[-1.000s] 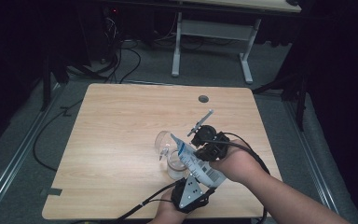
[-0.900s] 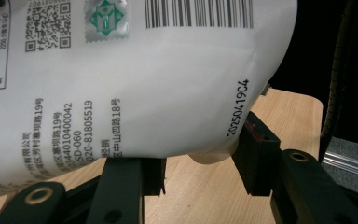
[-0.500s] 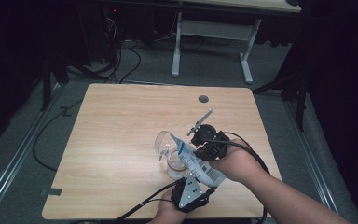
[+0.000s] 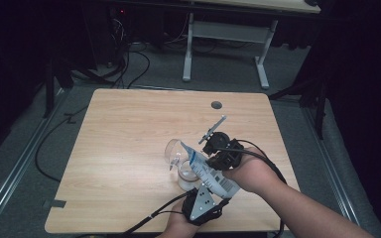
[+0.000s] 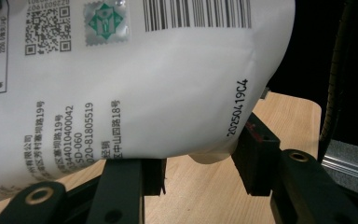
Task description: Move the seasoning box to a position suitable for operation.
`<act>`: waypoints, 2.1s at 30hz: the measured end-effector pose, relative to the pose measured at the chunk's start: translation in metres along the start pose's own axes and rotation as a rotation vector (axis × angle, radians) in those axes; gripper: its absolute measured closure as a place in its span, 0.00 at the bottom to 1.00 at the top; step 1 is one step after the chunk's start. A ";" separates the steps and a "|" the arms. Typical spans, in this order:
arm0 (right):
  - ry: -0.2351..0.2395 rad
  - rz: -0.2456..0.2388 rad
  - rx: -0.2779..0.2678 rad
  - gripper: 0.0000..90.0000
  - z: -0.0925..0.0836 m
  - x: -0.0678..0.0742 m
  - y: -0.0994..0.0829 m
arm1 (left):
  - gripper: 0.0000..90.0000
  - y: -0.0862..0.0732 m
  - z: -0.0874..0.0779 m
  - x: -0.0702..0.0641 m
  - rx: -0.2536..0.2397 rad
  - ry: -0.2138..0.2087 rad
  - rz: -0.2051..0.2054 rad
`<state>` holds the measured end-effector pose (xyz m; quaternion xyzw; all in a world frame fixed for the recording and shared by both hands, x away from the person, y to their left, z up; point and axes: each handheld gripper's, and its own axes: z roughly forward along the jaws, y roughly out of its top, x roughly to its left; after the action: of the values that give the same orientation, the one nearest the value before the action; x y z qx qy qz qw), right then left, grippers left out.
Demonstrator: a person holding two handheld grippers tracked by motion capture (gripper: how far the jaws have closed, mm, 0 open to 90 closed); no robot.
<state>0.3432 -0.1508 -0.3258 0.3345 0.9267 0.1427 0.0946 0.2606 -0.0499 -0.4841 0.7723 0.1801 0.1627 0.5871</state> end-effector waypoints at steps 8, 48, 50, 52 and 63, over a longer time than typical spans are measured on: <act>0.000 0.001 -0.002 1.00 0.000 0.000 0.001 | 0.66 0.001 0.000 0.000 -0.002 -0.002 0.000; -0.009 -0.008 -0.001 1.00 -0.002 0.000 0.005 | 0.66 0.005 -0.001 0.002 -0.015 -0.007 -0.003; -0.010 -0.009 0.000 1.00 -0.003 0.000 0.005 | 0.66 0.006 -0.001 0.002 -0.015 -0.007 -0.002; -0.011 -0.011 0.001 1.00 -0.003 0.000 0.005 | 0.66 0.006 -0.001 0.002 -0.015 -0.007 -0.001; -0.015 -0.008 0.004 1.00 -0.003 0.000 0.006 | 0.66 0.008 0.001 0.002 -0.021 -0.006 0.002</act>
<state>0.3458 -0.1473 -0.3206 0.3319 0.9276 0.1381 0.1014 0.2634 -0.0519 -0.4769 0.7666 0.1759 0.1627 0.5958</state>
